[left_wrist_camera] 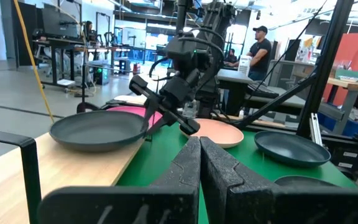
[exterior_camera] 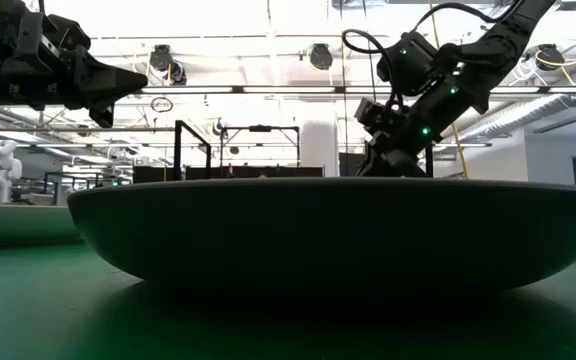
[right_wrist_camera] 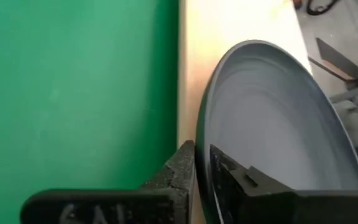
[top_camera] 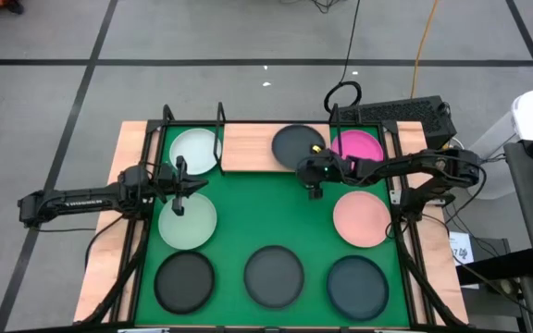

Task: Place and stack plates onto a shelf
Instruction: Put the top black plate on the shelf, then stack the white plate on top of the black plate on the shelf

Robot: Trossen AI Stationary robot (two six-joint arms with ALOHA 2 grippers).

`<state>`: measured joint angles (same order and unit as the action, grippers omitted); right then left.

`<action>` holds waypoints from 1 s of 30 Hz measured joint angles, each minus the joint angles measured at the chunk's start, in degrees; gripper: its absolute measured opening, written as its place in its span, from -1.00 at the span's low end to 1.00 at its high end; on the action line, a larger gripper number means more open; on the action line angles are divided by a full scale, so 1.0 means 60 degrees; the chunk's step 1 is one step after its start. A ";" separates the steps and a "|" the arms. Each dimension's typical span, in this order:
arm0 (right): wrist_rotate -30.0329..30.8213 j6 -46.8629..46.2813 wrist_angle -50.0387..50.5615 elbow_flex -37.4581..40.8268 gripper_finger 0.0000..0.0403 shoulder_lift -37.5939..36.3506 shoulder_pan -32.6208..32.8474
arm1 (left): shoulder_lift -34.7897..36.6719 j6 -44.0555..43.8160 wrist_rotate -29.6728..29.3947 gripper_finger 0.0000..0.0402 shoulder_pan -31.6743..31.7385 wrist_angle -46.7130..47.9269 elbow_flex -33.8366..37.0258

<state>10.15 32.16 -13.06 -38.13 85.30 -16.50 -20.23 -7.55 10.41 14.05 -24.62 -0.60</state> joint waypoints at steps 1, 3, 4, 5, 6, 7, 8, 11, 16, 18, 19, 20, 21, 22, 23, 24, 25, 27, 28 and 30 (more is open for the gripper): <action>0.0075 0.0004 0.0009 0.0000 -0.79 0.0000 -0.0002 | 0.0004 -0.0001 -0.0002 -0.98 0.0001 -0.0002 0.0000; 0.0132 0.0015 0.0007 0.0000 -0.76 0.0000 -0.0005 | 0.0000 0.0003 0.0000 -0.98 -0.0001 0.0000 0.0000; 0.0240 0.0089 0.0004 0.0000 -0.75 0.0000 -0.0005 | 0.0002 0.0002 0.0000 -0.98 -0.0001 0.0000 0.0000; 0.0401 0.0233 0.0004 0.0000 -0.73 0.0000 -0.0002 | 0.0004 -0.0001 0.0000 -0.98 0.0003 0.0000 0.0000; 0.0563 0.0359 0.0007 0.0000 -0.72 0.0000 0.0021 | 0.0000 -0.0001 0.0000 -0.98 0.0003 0.0000 0.0000; 0.0596 0.0441 0.0007 0.0000 -0.70 0.0000 0.0024 | 0.0000 0.0003 0.0000 -0.98 0.0003 0.0000 0.0000; 0.0575 0.0482 0.0004 0.0000 -0.68 0.0000 0.0024 | 0.0001 0.0003 0.0000 -0.98 -0.0001 0.0000 0.0000; 0.0567 0.0459 0.0061 0.0004 -0.63 -0.0118 0.0095 | 0.0002 0.0001 0.0000 -0.98 0.0000 0.0000 0.0000; 0.0569 0.0307 -0.0149 0.0007 -0.51 -0.0769 0.0598 | 0.0000 -0.0001 0.0000 -0.98 -0.0001 0.0000 0.0000; 0.0560 0.0283 -0.0369 0.0007 -0.47 -0.1273 0.0876 | 0.0003 0.0001 0.0000 -0.98 -0.0001 0.0000 0.0000; 0.0557 0.0273 -0.0527 0.0007 -0.46 -0.1596 0.1025 | 0.0004 -0.0001 0.0000 -0.98 0.0001 0.0000 0.0000; 0.0554 0.0268 -0.0724 0.0007 -0.45 -0.1924 0.1174 | 0.0000 -0.0001 0.0000 -0.98 -0.0001 0.0000 0.0000; 0.0554 0.0248 -0.0912 0.0007 -0.45 -0.2272 0.1322 | 0.0001 0.0001 0.0000 -0.98 0.0001 0.0000 0.0000; 0.0546 0.0150 -0.1016 0.0007 -0.45 -0.2636 0.1472 | 0.0004 0.0002 0.0000 -0.98 0.0000 0.0000 0.0000; 0.0528 0.0000 -0.1071 0.0007 -0.45 -0.3008 0.1605 | 0.0003 -0.0001 0.0000 -0.98 0.0003 0.0000 0.0000; 0.0504 -0.0198 -0.1211 0.0007 -0.45 -0.3349 0.1722 | 0.0000 -0.0001 0.0000 -0.98 -0.0001 0.0000 0.0000; 0.0455 -0.0482 -0.1373 0.0007 -0.46 -0.3695 0.1812 | 0.0000 -0.0001 0.0000 -0.98 -0.0001 0.0000 0.0000; 0.0241 -0.1258 -0.1509 0.0058 -0.47 -0.4362 0.1944 | 0.0001 0.0003 0.0000 -0.98 -0.0001 0.0000 0.0000; 0.0108 -0.1668 -0.1519 0.0106 -0.47 -0.4646 0.1976 | 0.0000 -0.0001 0.0000 -0.98 0.0001 0.0000 0.0000; -0.0241 -0.2357 -0.1504 0.0240 -0.48 -0.5137 0.2029 | 0.0001 -0.0065 0.0000 -0.98 -0.0001 -0.0007 0.0000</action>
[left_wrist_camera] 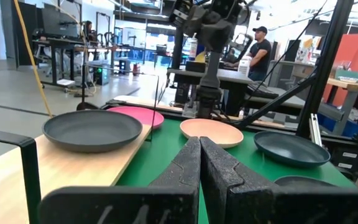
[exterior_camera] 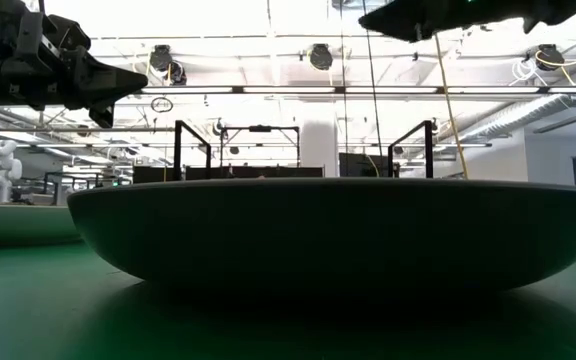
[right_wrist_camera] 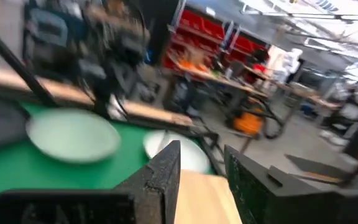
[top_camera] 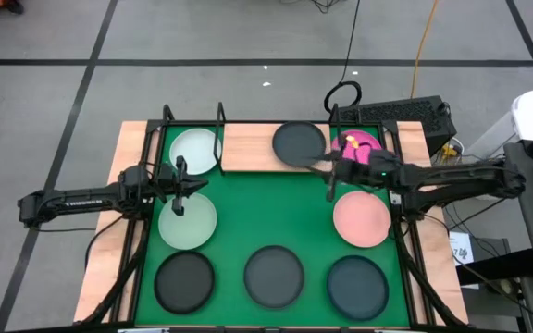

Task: Place and stack plates onto a shelf
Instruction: Stack the white plate on top of the black plate on the shelf

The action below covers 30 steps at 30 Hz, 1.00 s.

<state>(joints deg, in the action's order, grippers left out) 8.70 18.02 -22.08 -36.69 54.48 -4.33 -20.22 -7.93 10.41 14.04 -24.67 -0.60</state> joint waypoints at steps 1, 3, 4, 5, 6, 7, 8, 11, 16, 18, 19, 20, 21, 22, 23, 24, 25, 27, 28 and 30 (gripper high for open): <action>-0.0170 -0.0236 0.0013 0.0089 -0.48 -0.0198 0.0027 | 0.0000 -0.0103 0.0000 -0.98 0.0002 0.0000 0.0000; -0.0428 -0.0619 0.0003 0.0293 -0.48 -0.0548 0.0091 | -0.0001 -0.0422 0.0000 -0.98 0.0000 -0.0004 0.0000; -0.0495 -0.0739 -0.0004 0.0404 -0.48 -0.0674 0.0129 | 0.0002 -0.0592 0.0000 -0.98 0.0001 -0.0006 0.0000; -0.0498 -0.0839 -0.0054 0.0526 -0.48 -0.0785 0.0172 | 0.0001 -0.0707 -0.0002 -0.98 0.0004 -0.0007 0.0000; -0.0499 -0.0882 -0.0167 0.0651 -0.48 -0.0860 0.0205 | -0.0001 -0.0776 0.0000 -0.98 0.0002 -0.0009 0.0000; -0.0499 -0.0885 -0.0281 0.0761 -0.48 -0.0899 0.0233 | -0.0001 -0.0760 -0.0001 -0.98 0.0001 -0.0015 0.0000; -0.0502 -0.0878 -0.0406 0.0840 -0.48 -0.0942 0.0253 | -0.0001 -0.0636 -0.0010 -0.98 0.0002 -0.0047 0.0000; -0.0500 -0.0890 -0.0663 0.1030 -0.48 -0.1036 0.0321 | 0.0003 -0.0472 -0.0186 -0.98 0.0004 -0.0135 0.0000; -0.0501 -0.0893 -0.0707 0.1126 -0.48 -0.1030 0.0322 | 0.0000 -0.0666 -0.0557 -0.98 0.0001 -0.0130 0.0000; -0.0502 -0.0912 -0.0714 0.1126 -0.48 -0.1034 0.0329 | -0.0001 -0.1153 -0.0636 -0.98 0.0005 -0.0370 0.0000; -0.0502 -0.0929 -0.0712 0.1126 -0.48 -0.1034 0.0330 | -0.0001 -0.1201 -0.0686 -0.98 0.0013 -0.0567 -0.0024; -0.0502 -0.0929 -0.0711 0.1126 -0.48 -0.1034 0.0330 | 0.0003 -0.1182 -0.0696 -0.98 0.0015 -0.0552 -0.0129; -0.0502 -0.0929 -0.0711 0.1126 -0.48 -0.1034 0.0330 | -0.0001 -0.1078 -0.0649 -0.98 0.0014 -0.0551 -0.0282; -0.0502 -0.0929 -0.0711 0.1126 -0.48 -0.1034 0.0330 | -0.0001 -0.1015 -0.0560 -0.98 0.0007 -0.0515 -0.0476; -0.0502 -0.0929 -0.0711 0.1126 -0.48 -0.1034 0.0330 | 0.0003 -0.0946 -0.0499 -0.98 -0.0008 -0.0243 -0.0751; -0.0499 -0.0929 -0.0711 0.1126 -0.48 -0.1034 0.0330 | 0.0000 -0.0863 -0.0492 -0.98 -0.0023 0.0228 -0.1091; -0.0502 -0.0923 -0.0711 0.1126 -0.48 -0.1034 0.0330 | -0.0032 -0.0744 -0.0510 -0.98 -0.0050 0.0964 -0.1509; -0.0501 -0.0918 -0.0714 0.1126 -0.48 -0.1034 0.0330 | -0.0231 -0.0506 -0.0826 -0.98 -0.0123 0.2885 -0.2452; -0.0502 -0.0918 -0.0714 0.1126 -0.48 -0.1034 0.0330 | -0.0380 -0.0475 -0.1138 -0.98 -0.0173 0.3937 -0.2931; -0.0502 -0.0911 -0.0714 0.1126 -0.48 -0.1034 0.0330 | -0.0802 -0.0491 -0.1969 -0.98 -0.0266 0.5976 -0.3869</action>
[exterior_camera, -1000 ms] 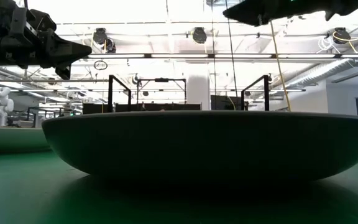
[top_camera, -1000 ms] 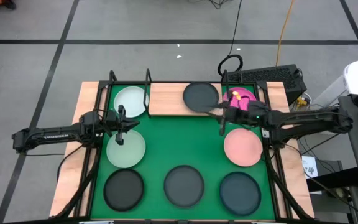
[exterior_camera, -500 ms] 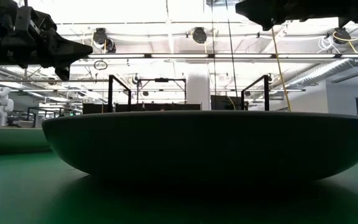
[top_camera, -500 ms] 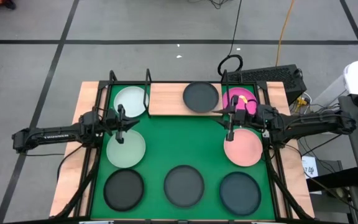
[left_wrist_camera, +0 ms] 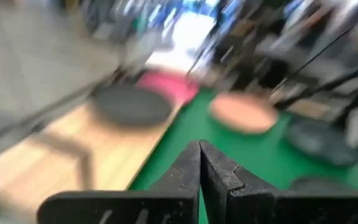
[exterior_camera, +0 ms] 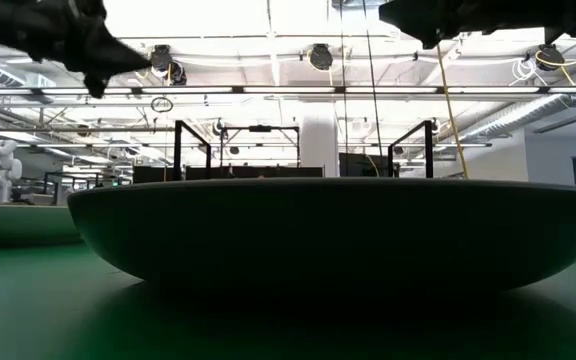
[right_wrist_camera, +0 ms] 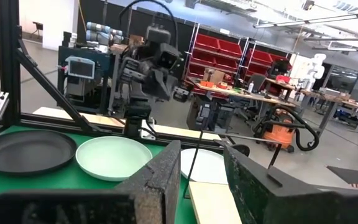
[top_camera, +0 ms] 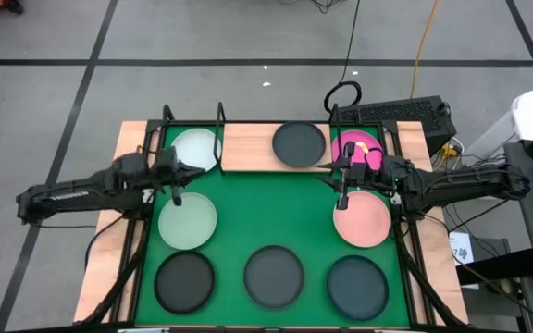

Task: Place and stack plates onto a shelf
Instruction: Stack the white plate on top of the black plate on the shelf

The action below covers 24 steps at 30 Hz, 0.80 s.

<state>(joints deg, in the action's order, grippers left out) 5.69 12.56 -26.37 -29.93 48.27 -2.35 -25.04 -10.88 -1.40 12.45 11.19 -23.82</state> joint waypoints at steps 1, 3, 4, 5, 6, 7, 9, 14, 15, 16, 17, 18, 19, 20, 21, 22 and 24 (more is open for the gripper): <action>0.0000 0.0007 0.0000 0.0000 -0.48 0.0000 0.0000 | -0.0240 -0.0016 -0.0479 -0.98 -0.0041 0.0964 -0.0408; 0.0004 0.0010 0.0000 0.0000 -0.48 0.0000 0.0000 | -0.0746 -0.0176 -0.1515 -0.98 -0.0076 0.2920 -0.1033; 0.0000 0.0011 0.0000 0.0000 -0.48 0.0000 0.0000 | -0.1046 -0.0487 -0.1921 -0.98 -0.0073 0.3660 -0.1236; 0.0002 0.0011 0.0002 0.0000 -0.48 0.0000 0.0000 | -0.1335 -0.0919 -0.2278 -0.98 -0.0073 0.4129 -0.1324; 0.0004 0.0011 0.0000 0.0000 -0.48 0.0000 0.0000 | -0.1576 -0.1355 -0.2591 -0.98 -0.0073 0.4378 -0.1347; 0.0000 0.0011 0.0000 0.0000 -0.48 0.0000 0.0000 | -0.1835 -0.1700 -0.2864 -0.98 -0.0073 0.4479 -0.1329; 0.0003 0.0011 0.0000 0.0000 -0.48 0.0000 0.0000 | -0.2430 -0.2396 -0.3190 -0.98 -0.0073 0.4328 -0.1157; 0.0001 0.0011 0.0000 0.0000 -0.48 0.0000 0.0000 | -0.4117 -0.2725 -0.3255 -0.98 -0.0070 0.4098 -0.1019; 0.0000 0.0012 0.0000 0.0000 -0.48 0.0004 0.0000 | -0.4452 -0.2709 -0.3269 -0.98 -0.0054 0.4057 -0.1018; 0.0000 0.0015 0.0004 0.0000 -0.48 0.0004 0.0000 | -0.4802 -0.2695 -0.3269 -0.98 -0.0033 0.3958 -0.1011; 0.0004 0.0015 -0.0003 0.0000 -0.48 0.0004 0.0000 | -0.5101 -0.2621 -0.3269 -0.97 -0.0022 0.3805 -0.1009; 0.0003 0.0015 -0.0004 0.0000 -0.48 0.0000 0.0000 | -0.5404 -0.2535 -0.3269 -0.95 -0.0022 0.3631 -0.1012; 0.0004 0.0017 -0.0002 0.0000 -0.48 0.0004 0.0000 | -0.5696 -0.2456 -0.3273 -0.92 -0.0021 0.3536 -0.1012; 0.0004 0.0018 -0.0005 0.0000 -0.48 0.0004 0.0000 | -0.5968 -0.2397 -0.3277 -0.88 -0.0016 0.3530 -0.1012; 0.0004 0.0018 -0.0015 0.0000 -0.48 0.0004 0.0000 | -0.6235 -0.2274 -0.3277 -0.83 0.0007 0.3511 -0.1009; 0.0004 0.0018 -0.0024 -0.0001 -0.48 0.0004 0.0000 | -0.6496 -0.2203 -0.3280 -0.77 0.0044 0.3392 -0.1009; 0.0004 0.0054 -0.0022 -0.0001 -0.48 0.0004 0.0000 | -0.6912 -0.2115 -0.3286 -0.66 0.0129 0.3319 -0.1009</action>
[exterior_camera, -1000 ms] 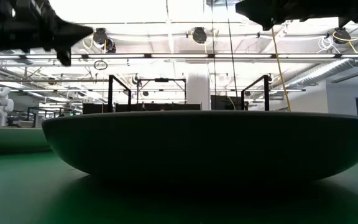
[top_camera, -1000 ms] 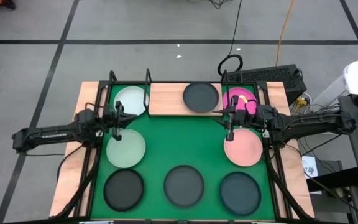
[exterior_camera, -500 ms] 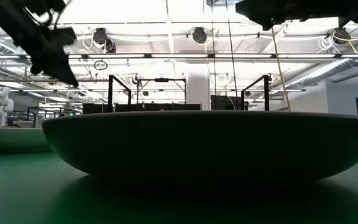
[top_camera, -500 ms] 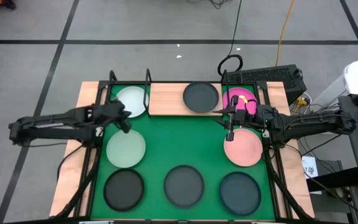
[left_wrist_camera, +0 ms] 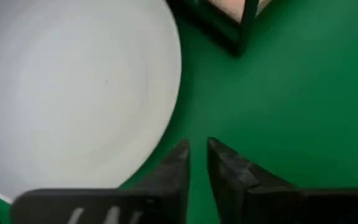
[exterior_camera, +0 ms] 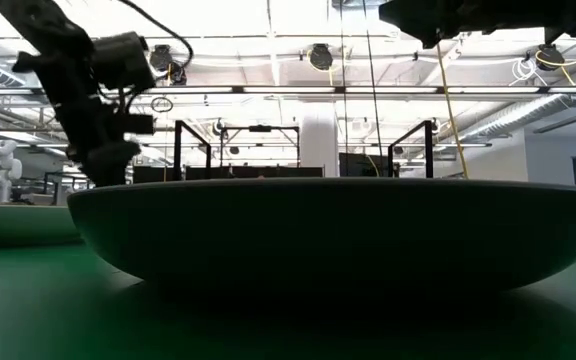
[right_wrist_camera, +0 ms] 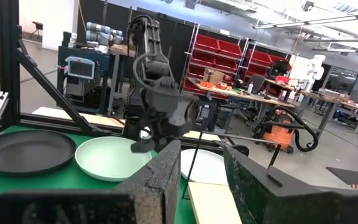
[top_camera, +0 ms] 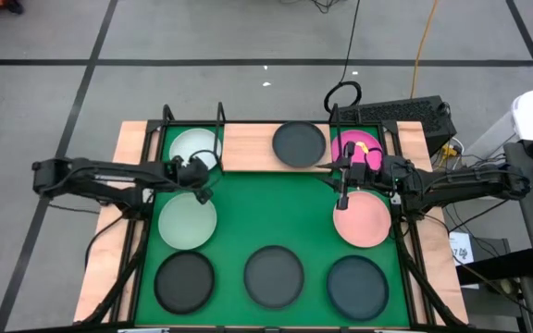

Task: Place and stack plates onto a shelf
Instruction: Stack the white plate on top of the black plate on the shelf

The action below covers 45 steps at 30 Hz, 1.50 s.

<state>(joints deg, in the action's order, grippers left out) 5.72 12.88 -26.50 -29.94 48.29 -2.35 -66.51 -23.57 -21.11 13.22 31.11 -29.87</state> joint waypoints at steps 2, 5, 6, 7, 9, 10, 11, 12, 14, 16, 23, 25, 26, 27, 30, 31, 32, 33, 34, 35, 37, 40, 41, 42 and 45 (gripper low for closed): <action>0.0004 0.0001 0.0002 -0.0003 -0.48 0.0000 0.0000 | -0.0401 0.0114 -0.0003 -0.57 0.0078 0.0013 0.0000; 0.0011 0.0001 0.0013 -0.0003 -0.48 0.0000 0.0000 | -0.0841 0.0237 -0.0006 -0.47 0.0191 -0.0004 0.0000; 0.0011 0.0001 0.0018 -0.0003 -0.48 0.0000 0.0000 | -0.0979 0.0287 -0.0033 -0.46 0.0234 -0.0059 0.0000; 0.0015 0.0001 0.0022 -0.0003 -0.48 0.0000 0.0000 | -0.1120 0.0353 -0.0108 -0.45 0.0277 -0.0106 0.0000; 0.0015 -0.0001 0.0018 -0.0003 -0.48 -0.0002 0.0000 | -0.1344 0.0393 -0.0264 -0.44 0.0383 -0.0200 0.0000; 0.0018 0.0001 0.0022 -0.0003 -0.48 0.0000 0.0000 | -0.1443 0.0400 -0.0323 -0.44 0.0442 -0.0234 0.0000; 0.0019 0.0001 0.0022 -0.0003 -0.48 0.0000 0.0000 | -0.1531 0.0412 -0.0383 -0.44 0.0507 -0.0242 0.0000; 0.0018 0.0000 0.0022 -0.0003 -0.48 0.0000 0.0000 | -0.1603 0.0448 -0.0455 -0.44 0.0570 -0.0224 0.0000; 0.0022 0.0001 0.0022 -0.0003 -0.48 0.0000 0.0000 | -0.1743 0.0578 -0.0508 -0.44 0.0704 -0.0243 0.0000; 0.0022 0.0000 0.0025 -0.0003 -0.48 0.0000 0.0000 | -0.1801 0.0752 -0.0489 -0.45 0.0777 -0.0248 0.0000; 0.0025 0.0061 0.0106 -0.0006 -0.48 -0.0004 0.0000 | -0.1852 0.0937 -0.0223 -0.93 0.0796 -0.0273 -0.0001; 0.0025 0.0140 0.0109 -0.0006 -0.48 0.0000 0.0000 | -0.1852 0.0914 -0.0222 -0.97 0.0793 -0.0232 -0.0013; 0.0025 0.0163 0.0109 -0.0006 -0.48 0.0000 0.0000 | -0.1856 0.0905 -0.0222 -0.98 0.0793 -0.0090 -0.0072; 0.0025 0.0179 0.0109 -0.0006 -0.48 -0.0004 0.0000 | -0.1845 0.0840 -0.0220 -0.98 0.0789 0.0081 -0.0155; 0.0025 0.0146 0.0114 -0.0006 -0.48 0.0000 0.0000 | -0.1652 0.0614 -0.0221 -0.98 0.0742 0.0734 -0.0624; 0.0026 0.0123 0.0122 -0.0007 -0.48 -0.0004 0.0000 | -0.1558 0.0618 -0.0222 -0.99 0.0693 0.0968 -0.0816; 0.0025 0.0091 0.0150 -0.0010 -0.48 -0.0004 0.0000 | -0.1467 0.0628 -0.0223 -0.99 0.0626 0.1211 -0.0997; 0.0025 0.0066 0.0183 -0.0010 -0.48 -0.0004 0.0000 | -0.1383 0.0631 -0.0221 -0.99 0.0551 0.1393 -0.1180; 0.0025 0.0063 0.0201 -0.0010 -0.48 0.0000 0.0000 | -0.1286 0.0643 -0.0217 -0.99 0.0472 0.1519 -0.1359; 0.0025 0.0059 0.0213 -0.0010 -0.48 0.0000 0.0000 | -0.1191 0.0688 -0.0219 -0.99 0.0398 0.1591 -0.1491; 0.0027 0.0037 0.0212 -0.0010 -0.48 -0.0001 0.0000 | -0.1061 0.0859 -0.0214 -0.98 0.0297 0.1596 -0.1628; 0.0025 0.0011 0.0241 -0.0010 -0.48 0.0000 0.0000 | -0.1079 0.1316 -0.0137 -0.90 0.0257 0.1494 -0.1647; 0.0025 -0.0029 0.0249 -0.0010 -0.48 -0.0002 0.0000 | -0.1128 0.1391 -0.0134 -0.85 0.0280 0.1499 -0.1647; 0.0025 -0.0036 0.0271 -0.0010 -0.48 -0.0001 0.0000 | -0.1233 0.1456 -0.0125 -0.79 0.0308 0.1490 -0.1647; 0.0025 -0.0032 0.0321 -0.0010 -0.48 0.0000 0.0000 | -0.1538 0.1651 -0.0065 -0.56 0.0390 0.1518 -0.1632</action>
<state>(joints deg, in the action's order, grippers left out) 5.87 12.69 -24.58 -30.00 48.29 -2.35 -75.74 -13.67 -21.50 15.56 40.22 -39.66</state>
